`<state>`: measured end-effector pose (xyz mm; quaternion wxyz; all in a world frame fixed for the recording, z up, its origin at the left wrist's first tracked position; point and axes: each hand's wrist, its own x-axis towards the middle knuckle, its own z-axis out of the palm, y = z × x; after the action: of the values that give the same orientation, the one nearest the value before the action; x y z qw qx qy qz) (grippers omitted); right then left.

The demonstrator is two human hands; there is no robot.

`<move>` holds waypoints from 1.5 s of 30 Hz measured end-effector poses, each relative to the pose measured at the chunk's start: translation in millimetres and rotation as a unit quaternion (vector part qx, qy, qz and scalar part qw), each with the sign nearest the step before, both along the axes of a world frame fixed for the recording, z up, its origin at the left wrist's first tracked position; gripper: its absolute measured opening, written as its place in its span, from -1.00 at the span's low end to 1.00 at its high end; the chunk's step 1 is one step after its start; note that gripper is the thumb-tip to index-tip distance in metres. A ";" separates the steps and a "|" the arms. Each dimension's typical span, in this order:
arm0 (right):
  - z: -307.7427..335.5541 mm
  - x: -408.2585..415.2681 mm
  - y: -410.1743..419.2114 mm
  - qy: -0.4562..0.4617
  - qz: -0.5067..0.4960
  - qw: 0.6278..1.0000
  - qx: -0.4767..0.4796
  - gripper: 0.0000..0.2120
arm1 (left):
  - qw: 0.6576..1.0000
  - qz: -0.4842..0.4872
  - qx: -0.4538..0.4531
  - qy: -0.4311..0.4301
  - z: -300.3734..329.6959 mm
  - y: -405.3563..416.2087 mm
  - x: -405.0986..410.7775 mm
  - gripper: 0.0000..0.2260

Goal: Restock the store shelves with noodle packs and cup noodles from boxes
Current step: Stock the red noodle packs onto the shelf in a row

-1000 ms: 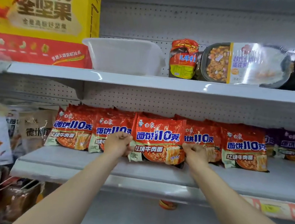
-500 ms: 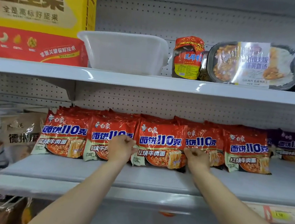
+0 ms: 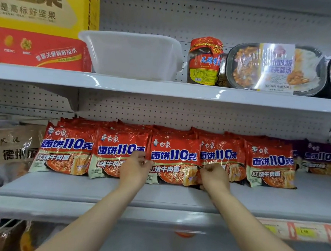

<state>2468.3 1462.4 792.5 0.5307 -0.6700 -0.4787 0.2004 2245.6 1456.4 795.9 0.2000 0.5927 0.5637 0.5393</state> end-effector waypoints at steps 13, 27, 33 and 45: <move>-4.7 -31.8 -37.5 -0.219 0.139 0.965 0.039 -0.74 | 0.980 -0.001 -0.065 0.190 -4.3 -27.6 37.3 -0.60; 3.2 -8.9 -55.0 -0.143 0.201 0.968 0.040 -0.68 | 0.987 0.030 -0.064 0.147 2.5 -44.4 62.0 -0.49; 5.9 22.5 -81.3 -0.079 0.216 0.969 0.088 -0.63 | 0.999 -0.013 -0.018 -0.042 0.8 -75.8 99.0 -0.53; -14.1 120.1 -150.3 -0.031 0.213 0.974 0.077 -0.64 | 0.976 -0.022 -0.021 -0.217 -33.2 -158.6 196.8 -0.66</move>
<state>2588.4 1312.1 778.4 0.5113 -0.5157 -0.6403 0.2504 2442.4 1297.9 762.6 0.3419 0.4697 0.5046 0.6386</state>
